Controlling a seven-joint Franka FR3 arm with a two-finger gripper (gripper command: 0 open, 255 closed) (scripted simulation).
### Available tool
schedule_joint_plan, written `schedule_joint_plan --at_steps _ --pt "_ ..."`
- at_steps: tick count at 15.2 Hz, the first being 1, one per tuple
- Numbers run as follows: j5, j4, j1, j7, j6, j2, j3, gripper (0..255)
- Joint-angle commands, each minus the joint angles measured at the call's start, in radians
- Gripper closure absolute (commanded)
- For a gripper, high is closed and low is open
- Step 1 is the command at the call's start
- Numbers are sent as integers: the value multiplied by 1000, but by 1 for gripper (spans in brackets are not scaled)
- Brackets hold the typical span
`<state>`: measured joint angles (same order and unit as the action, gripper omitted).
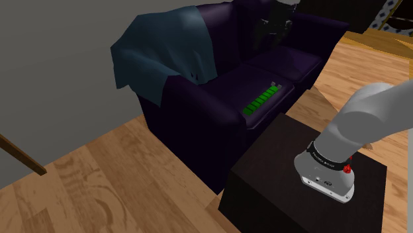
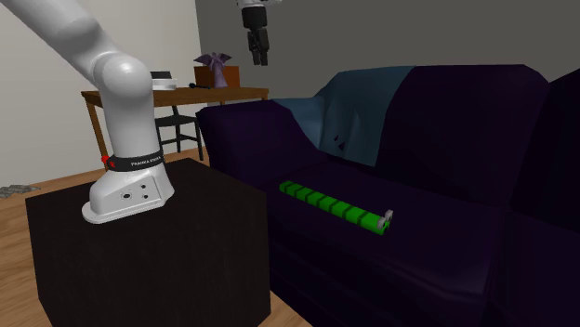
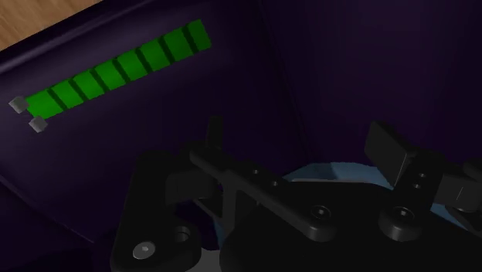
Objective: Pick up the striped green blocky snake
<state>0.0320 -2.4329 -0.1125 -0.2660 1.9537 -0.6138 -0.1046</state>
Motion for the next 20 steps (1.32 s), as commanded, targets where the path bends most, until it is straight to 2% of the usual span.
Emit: schedule_joint_plan --at_steps 1,12,20 --pt "1 -7 -20 -36 61 57 -9 0" --pt "-16 -17 -115 -205 364 376 -73 0" --pt "-86 27 -167 -290 548 632 -129 0"
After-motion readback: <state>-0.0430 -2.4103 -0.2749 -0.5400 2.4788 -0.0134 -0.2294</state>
